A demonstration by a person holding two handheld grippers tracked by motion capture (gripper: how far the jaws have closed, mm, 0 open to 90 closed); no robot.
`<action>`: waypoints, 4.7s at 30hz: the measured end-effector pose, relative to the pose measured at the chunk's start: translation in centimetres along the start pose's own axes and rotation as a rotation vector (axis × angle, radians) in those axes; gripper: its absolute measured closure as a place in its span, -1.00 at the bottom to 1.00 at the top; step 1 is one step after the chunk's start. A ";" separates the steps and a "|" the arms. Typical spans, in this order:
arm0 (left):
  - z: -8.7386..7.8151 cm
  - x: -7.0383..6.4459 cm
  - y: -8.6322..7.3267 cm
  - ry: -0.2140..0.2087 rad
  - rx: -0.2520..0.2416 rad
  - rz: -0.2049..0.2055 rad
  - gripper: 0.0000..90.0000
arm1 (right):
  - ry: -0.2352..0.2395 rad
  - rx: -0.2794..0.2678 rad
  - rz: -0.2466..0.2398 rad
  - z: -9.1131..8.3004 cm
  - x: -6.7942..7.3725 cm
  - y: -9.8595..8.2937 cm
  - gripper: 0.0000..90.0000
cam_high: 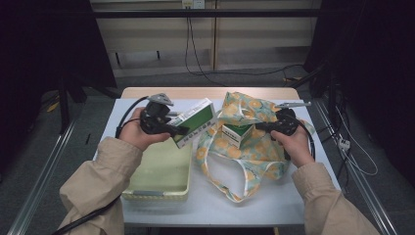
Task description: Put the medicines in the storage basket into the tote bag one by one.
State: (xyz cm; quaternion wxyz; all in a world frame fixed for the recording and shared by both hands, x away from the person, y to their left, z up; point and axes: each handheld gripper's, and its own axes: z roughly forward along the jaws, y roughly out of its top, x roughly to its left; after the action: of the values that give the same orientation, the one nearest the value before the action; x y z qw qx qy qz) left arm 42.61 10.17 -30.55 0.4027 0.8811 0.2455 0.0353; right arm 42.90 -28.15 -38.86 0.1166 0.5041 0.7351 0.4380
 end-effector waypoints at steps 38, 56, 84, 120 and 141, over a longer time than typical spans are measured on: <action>11.3 -4.9 2.7 -0.135 0.151 0.093 0.41 | 0.003 -0.030 -0.009 -1.2 -0.1 1.2 0.98; 13.7 -4.0 2.5 -0.123 0.189 0.076 0.41 | 0.007 -0.029 -0.007 -1.1 0.0 1.2 0.98; 16.9 -2.6 3.3 -0.068 0.193 0.003 0.41 | 0.023 -0.046 -0.005 -1.5 0.1 1.3 0.98; 16.9 -2.2 4.4 -0.060 0.037 -0.036 -0.47 | 0.003 -0.044 -0.005 -1.9 0.1 2.4 0.98; 12.2 -1.2 1.7 -0.009 0.082 0.001 -0.61 | -0.063 -0.050 0.013 -2.3 -1.8 2.3 0.98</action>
State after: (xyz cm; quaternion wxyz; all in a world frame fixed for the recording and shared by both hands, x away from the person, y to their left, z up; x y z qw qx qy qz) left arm 45.46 0.23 -37.39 0.3674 0.8971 0.2445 0.0213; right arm 43.79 -30.65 -36.26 0.1492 0.5193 0.7167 0.4410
